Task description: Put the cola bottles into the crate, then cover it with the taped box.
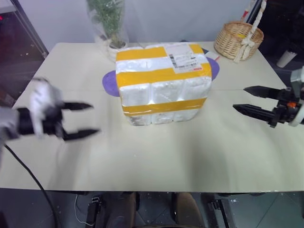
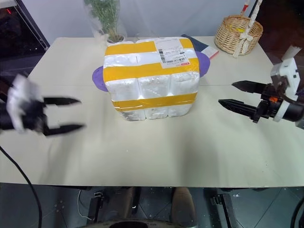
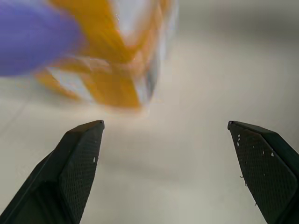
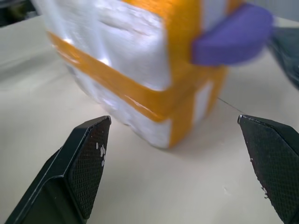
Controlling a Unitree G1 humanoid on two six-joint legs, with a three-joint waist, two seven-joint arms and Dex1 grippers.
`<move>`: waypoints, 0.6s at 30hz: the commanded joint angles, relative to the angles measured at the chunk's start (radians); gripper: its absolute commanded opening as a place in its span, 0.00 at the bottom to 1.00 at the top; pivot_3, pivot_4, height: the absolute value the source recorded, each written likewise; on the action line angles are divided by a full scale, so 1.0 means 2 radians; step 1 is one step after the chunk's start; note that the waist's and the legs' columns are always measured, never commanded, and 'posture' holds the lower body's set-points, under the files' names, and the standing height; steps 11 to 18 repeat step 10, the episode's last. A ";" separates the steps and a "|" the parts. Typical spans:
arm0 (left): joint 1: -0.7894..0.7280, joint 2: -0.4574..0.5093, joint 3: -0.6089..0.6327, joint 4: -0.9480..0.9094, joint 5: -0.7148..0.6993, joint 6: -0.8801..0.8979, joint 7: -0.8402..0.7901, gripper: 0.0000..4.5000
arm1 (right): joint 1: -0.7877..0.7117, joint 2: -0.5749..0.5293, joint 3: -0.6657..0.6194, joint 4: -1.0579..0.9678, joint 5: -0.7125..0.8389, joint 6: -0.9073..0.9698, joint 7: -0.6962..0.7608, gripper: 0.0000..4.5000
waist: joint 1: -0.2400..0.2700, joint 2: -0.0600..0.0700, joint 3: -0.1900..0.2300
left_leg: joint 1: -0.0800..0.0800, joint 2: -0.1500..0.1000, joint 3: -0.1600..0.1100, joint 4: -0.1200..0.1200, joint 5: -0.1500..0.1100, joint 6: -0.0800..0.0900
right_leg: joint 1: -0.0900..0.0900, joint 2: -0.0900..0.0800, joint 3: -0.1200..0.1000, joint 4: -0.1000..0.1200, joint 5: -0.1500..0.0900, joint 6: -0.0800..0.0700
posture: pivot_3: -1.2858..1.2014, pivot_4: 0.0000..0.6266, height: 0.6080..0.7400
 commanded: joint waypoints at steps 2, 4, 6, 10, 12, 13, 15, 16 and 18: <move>-0.020 0.045 -0.013 0.052 -0.040 0.040 -0.043 0.99 | -0.025 -0.019 0.010 -0.003 0.020 0.008 0.035 1.00 | -0.007 0.001 0.000 | 0.000 0.000 0.001 -0.001 0.000 0.000 | 0.000 0.000 0.000 0.000 0.000 0.001 | 0.52 0.24 0.98; -0.019 0.056 -0.030 0.051 -0.035 0.029 -0.053 0.99 | -0.034 -0.022 0.020 -0.001 0.017 0.008 0.042 1.00 | -0.010 0.001 0.000 | 0.000 0.000 0.001 -0.003 0.000 0.000 | -0.001 0.000 0.001 0.000 0.000 0.000 | 0.52 0.24 0.98; -0.017 0.062 -0.040 0.053 -0.026 0.014 -0.059 0.99 | -0.041 -0.021 0.029 -0.001 0.014 0.006 0.046 1.00 | -0.012 0.001 0.000 | 0.000 0.000 0.001 -0.003 0.000 0.000 | -0.003 0.000 0.001 0.001 -0.001 0.000 | 0.52 0.24 0.98; -0.007 0.067 -0.052 0.045 -0.015 -0.003 -0.057 0.99 | -0.045 -0.017 0.034 -0.003 0.014 0.006 0.051 1.00 | -0.015 0.001 0.000 | 0.000 0.000 0.001 -0.003 0.000 0.000 | -0.003 0.000 0.001 0.000 -0.001 0.000 | 0.52 0.24 0.98; -0.007 0.067 -0.052 0.045 -0.015 -0.003 -0.057 0.99 | -0.045 -0.017 0.034 -0.003 0.014 0.006 0.051 1.00 | -0.015 0.001 0.000 | 0.000 0.000 0.001 -0.003 0.000 0.000 | -0.003 0.000 0.001 0.000 -0.001 0.000 | 0.52 0.24 0.98; -0.007 0.067 -0.052 0.045 -0.015 -0.003 -0.057 0.99 | -0.045 -0.017 0.034 -0.003 0.014 0.006 0.051 1.00 | -0.015 0.001 0.000 | 0.000 0.000 0.001 -0.003 0.000 0.000 | -0.003 0.000 0.001 0.000 -0.001 0.000 | 0.52 0.24 0.98; -0.007 0.067 -0.052 0.045 -0.015 -0.003 -0.057 0.99 | -0.045 -0.017 0.034 -0.003 0.014 0.006 0.051 1.00 | -0.015 0.001 0.000 | 0.000 0.000 0.001 -0.003 0.000 0.000 | -0.003 0.000 0.001 0.000 -0.001 0.000 | 0.52 0.24 0.98; -0.007 0.067 -0.052 0.045 -0.015 -0.003 -0.057 0.99 | -0.045 -0.017 0.034 -0.003 0.014 0.006 0.051 1.00 | -0.015 0.001 0.000 | 0.000 0.000 0.001 -0.003 0.000 0.000 | -0.003 0.000 0.001 0.000 -0.001 0.000 | 0.52 0.24 0.98; -0.007 0.067 -0.052 0.045 -0.015 -0.003 -0.057 0.99 | -0.045 -0.017 0.034 -0.003 0.014 0.006 0.051 1.00 | -0.015 0.001 0.000 | 0.000 0.000 0.001 -0.003 0.000 0.000 | -0.003 0.000 0.001 0.000 -0.001 0.000 | 0.52 0.24 0.98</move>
